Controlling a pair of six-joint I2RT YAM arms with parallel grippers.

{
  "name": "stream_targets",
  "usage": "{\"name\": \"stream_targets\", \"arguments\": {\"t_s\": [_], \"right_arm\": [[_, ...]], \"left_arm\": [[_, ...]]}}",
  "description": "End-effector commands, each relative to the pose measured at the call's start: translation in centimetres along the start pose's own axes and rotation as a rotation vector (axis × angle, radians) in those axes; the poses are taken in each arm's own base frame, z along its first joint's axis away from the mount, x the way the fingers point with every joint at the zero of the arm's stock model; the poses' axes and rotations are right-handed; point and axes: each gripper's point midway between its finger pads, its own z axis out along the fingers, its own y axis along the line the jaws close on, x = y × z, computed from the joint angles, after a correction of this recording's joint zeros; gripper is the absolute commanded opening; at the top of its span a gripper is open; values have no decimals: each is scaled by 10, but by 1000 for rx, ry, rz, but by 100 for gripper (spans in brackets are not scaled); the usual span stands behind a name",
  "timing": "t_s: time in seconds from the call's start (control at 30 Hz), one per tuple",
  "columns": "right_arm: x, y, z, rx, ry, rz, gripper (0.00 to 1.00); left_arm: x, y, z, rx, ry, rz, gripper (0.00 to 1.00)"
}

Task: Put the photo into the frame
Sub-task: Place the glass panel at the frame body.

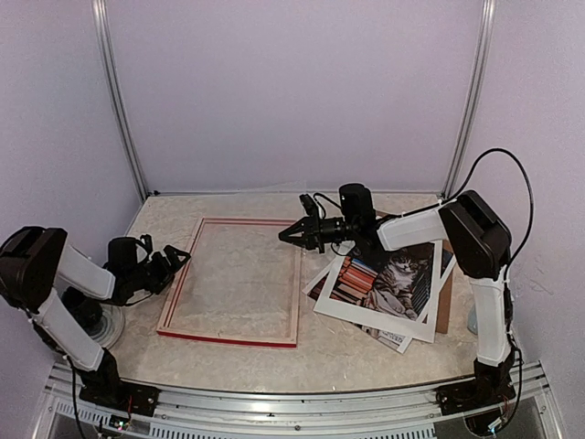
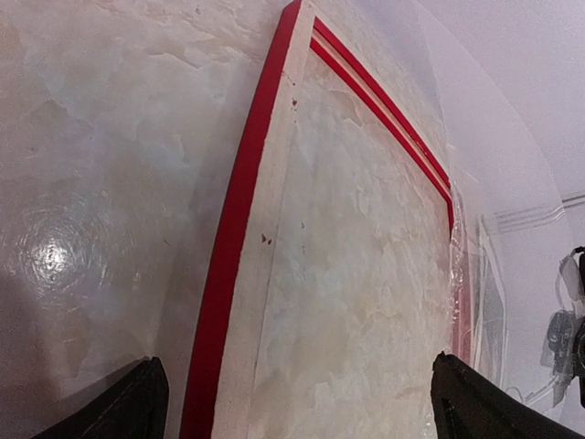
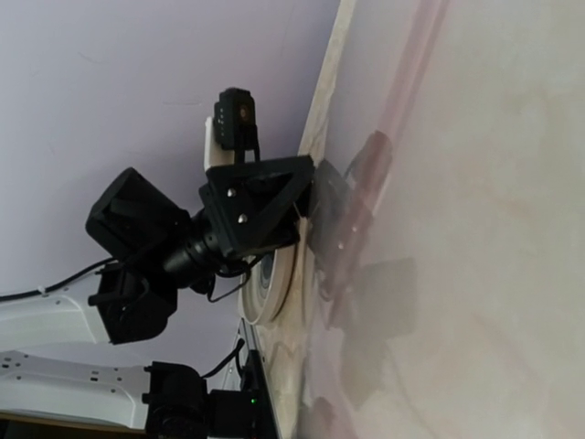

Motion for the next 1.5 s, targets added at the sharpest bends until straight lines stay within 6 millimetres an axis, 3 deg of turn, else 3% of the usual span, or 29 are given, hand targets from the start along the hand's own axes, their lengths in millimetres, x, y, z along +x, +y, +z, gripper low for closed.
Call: {"name": "stream_targets", "arguments": {"t_s": [0.0, 0.23, 0.37, 0.73, 1.1, 1.47], "right_arm": [[1, 2, 7, -31, -13, -28, 0], [7, -8, 17, -33, 0, 4, 0], [11, -13, 15, -37, -8, 17, 0], [13, -6, 29, -74, 14, 17, 0], [9, -16, 45, -110, 26, 56, 0], [20, -30, 59, -105, 44, 91, 0]], "left_arm": [[3, -7, -2, 69, 11, -21, 99], [5, -10, -6, 131, 17, -66, 99], [-2, -2, -14, 142, -12, -112, 99], [3, 2, -10, 140, 8, -131, 99], [3, 3, -10, 137, 5, -128, 99], [3, 3, -9, 139, 7, -129, 99]]}}
